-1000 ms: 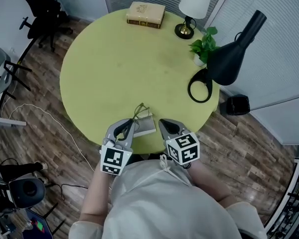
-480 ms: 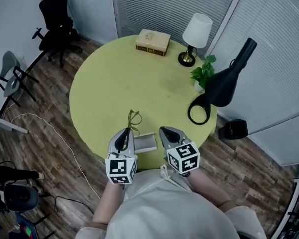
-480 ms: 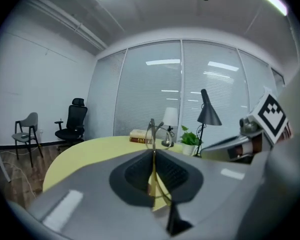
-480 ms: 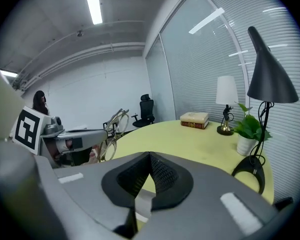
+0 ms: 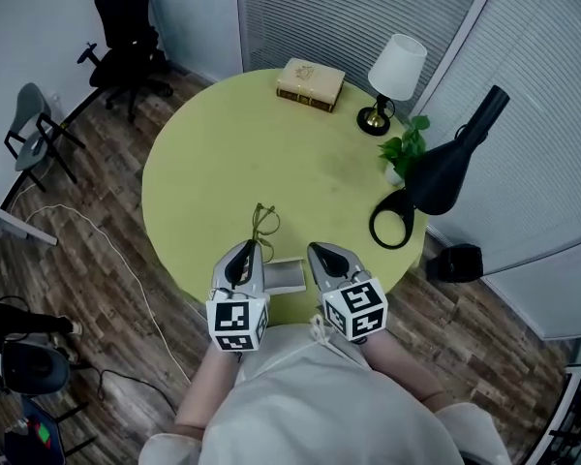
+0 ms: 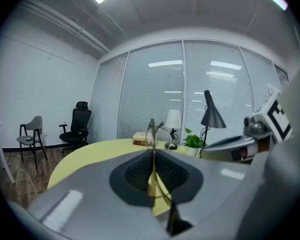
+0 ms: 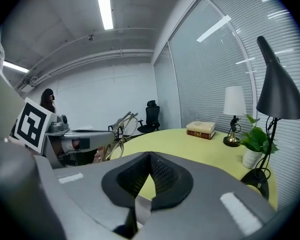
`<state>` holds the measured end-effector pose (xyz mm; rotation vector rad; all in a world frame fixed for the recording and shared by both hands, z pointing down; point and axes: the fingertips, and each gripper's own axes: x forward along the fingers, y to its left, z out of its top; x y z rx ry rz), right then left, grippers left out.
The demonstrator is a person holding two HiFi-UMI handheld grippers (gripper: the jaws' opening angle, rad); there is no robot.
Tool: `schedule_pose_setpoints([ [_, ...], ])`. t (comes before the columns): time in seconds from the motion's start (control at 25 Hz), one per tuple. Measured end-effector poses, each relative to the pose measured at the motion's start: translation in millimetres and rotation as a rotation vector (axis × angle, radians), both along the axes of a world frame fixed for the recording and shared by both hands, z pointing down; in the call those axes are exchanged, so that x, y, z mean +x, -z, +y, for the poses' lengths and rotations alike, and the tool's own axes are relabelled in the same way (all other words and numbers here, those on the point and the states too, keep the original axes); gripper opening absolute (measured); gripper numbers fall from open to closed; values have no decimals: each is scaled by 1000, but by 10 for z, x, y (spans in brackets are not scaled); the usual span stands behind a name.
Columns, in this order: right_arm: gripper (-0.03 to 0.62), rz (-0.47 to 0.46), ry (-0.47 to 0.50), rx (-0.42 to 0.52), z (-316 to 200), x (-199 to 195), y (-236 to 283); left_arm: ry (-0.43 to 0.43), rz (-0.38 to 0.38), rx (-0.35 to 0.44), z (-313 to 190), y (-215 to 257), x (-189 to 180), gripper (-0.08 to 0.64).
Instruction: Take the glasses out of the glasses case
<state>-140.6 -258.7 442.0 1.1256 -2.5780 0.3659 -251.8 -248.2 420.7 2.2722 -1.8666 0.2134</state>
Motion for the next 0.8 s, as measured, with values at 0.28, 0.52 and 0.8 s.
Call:
schedule_pose_setpoints([
  [0.28,-2,-6,7,-6,-91,29,-30,0,-28,-16,-61,-49,71,17],
  [0.52,-2,5,22,-8,-113,-1,-44,13,-64,-9,-64,-25,62,17],
  [0.8,-2,5,47,-9,-138,-42,-91,34,-61,-10,-80,-47,31,17],
])
